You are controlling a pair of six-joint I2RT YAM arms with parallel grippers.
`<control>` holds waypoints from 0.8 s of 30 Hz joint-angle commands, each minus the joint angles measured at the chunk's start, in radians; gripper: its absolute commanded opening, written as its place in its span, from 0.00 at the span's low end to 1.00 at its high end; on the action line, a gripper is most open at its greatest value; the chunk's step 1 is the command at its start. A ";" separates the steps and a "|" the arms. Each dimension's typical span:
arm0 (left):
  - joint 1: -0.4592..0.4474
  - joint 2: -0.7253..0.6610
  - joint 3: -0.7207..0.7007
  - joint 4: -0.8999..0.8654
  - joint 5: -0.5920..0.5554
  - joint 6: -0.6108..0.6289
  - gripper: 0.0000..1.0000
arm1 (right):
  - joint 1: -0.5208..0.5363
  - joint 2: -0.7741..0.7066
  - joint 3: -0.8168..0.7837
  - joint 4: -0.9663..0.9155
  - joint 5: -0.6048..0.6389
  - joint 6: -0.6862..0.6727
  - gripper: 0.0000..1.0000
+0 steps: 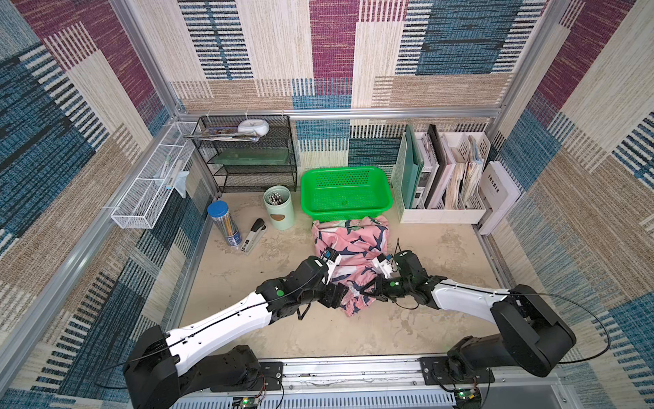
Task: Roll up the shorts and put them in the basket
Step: Pick up the shorts from the center of the board, then roll the shorts at the center of the board.
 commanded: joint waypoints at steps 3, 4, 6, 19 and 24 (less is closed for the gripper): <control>-0.095 -0.062 -0.027 0.004 -0.232 0.153 0.85 | -0.025 0.006 0.019 0.032 -0.034 0.048 0.00; -0.127 -0.069 -0.038 0.024 -0.278 0.187 0.89 | -0.030 0.009 0.021 0.043 -0.040 0.055 0.00; -0.191 -0.063 -0.062 0.071 -0.334 0.245 0.94 | -0.033 0.012 0.024 0.056 -0.048 0.060 0.00; -0.388 0.205 -0.174 0.512 -0.557 0.460 1.00 | -0.059 0.022 -0.012 0.149 -0.088 0.087 0.00; -0.396 0.343 -0.125 0.635 -0.573 0.501 1.00 | -0.065 0.025 -0.018 0.161 -0.095 0.093 0.00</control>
